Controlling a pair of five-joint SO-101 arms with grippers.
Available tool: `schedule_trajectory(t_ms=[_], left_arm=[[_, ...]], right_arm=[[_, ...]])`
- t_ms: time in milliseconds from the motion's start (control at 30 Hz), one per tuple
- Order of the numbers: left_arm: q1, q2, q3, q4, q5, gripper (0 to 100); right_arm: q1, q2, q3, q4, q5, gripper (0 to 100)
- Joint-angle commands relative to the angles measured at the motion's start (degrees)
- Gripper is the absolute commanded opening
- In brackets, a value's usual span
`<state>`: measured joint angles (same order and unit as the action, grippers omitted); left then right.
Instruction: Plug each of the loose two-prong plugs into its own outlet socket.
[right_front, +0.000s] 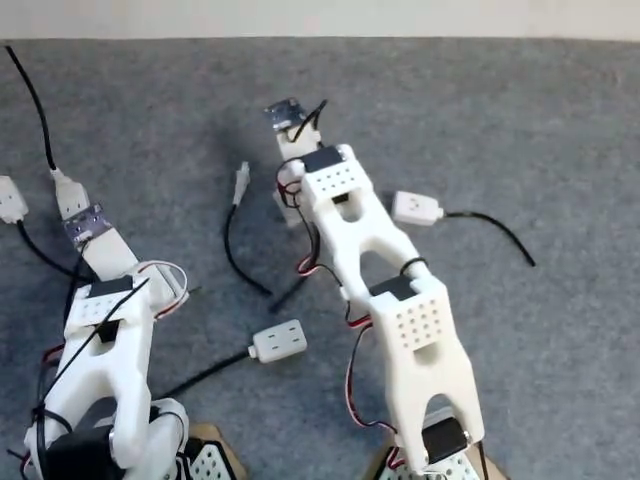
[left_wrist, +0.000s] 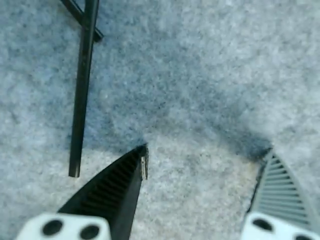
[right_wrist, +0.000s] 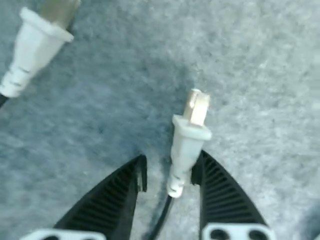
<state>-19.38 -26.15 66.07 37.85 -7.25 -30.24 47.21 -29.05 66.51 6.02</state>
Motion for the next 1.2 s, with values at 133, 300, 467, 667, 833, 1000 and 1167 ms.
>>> schedule_trajectory(t_ms=[133,300,467,667,833,1000,1167], left_arm=[[-0.22,-1.63,-0.22,-0.7,-0.53,35],[-0.22,-1.63,-0.22,-0.7,-0.53,35],[-0.22,-1.63,-0.22,-0.7,-0.53,35],[-0.22,-1.63,-0.22,-0.79,-0.53,35],[-0.31,-1.71,-0.66,-0.97,-0.53,35],[-0.4,-1.71,-6.37,1.49,-0.35,35],[-0.31,-1.63,-20.09,18.64,-1.41,35]], right_arm=[[1.63,1.19,-4.35,6.2,-0.7,11.5],[1.54,1.36,-4.35,5.85,-0.53,11.1],[1.8,1.36,-4.35,5.93,-0.44,0.0],[2.15,0.66,-4.97,9.1,1.58,0.4],[2.33,-0.84,-12.62,22.02,6.86,0.4],[2.33,-5.23,-27.03,34.51,6.59,0.4],[2.42,-12.88,-28.79,34.51,8.18,0.4]])
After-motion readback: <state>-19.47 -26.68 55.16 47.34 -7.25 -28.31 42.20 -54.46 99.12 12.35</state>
